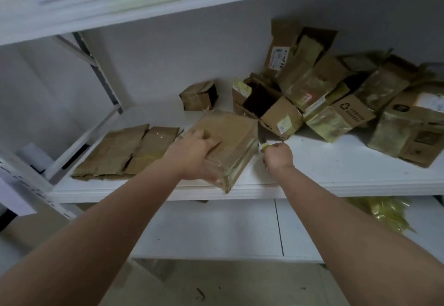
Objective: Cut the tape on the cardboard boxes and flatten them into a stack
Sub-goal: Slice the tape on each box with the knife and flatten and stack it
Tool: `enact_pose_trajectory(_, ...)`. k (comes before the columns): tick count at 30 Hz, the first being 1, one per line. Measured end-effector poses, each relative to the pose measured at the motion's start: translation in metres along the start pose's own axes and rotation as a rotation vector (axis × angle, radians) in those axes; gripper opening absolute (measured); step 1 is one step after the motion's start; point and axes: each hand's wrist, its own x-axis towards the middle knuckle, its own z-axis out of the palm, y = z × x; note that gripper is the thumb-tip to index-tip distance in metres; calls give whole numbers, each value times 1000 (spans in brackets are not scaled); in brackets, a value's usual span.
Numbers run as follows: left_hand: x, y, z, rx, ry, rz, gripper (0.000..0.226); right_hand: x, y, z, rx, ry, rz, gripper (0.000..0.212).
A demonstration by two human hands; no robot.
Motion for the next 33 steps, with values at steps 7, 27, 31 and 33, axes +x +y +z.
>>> enact_pose_trajectory(7, 5, -6, 8, -202, -131, 4, 81, 12, -1, 8, 27, -10, 22, 4)
enact_pose_trajectory(27, 9, 3, 8, -10, -124, 19, 64, -7, -13, 7, 80, -121, 44, 18)
enact_pose_trajectory(31, 10, 4, 11, 9, -115, 8, 63, -29, -7, 14, 73, -99, 6, 17)
enact_pose_trajectory(33, 11, 5, 12, 10, -114, 3, 63, -42, -1, 18, 67, -99, -7, 23)
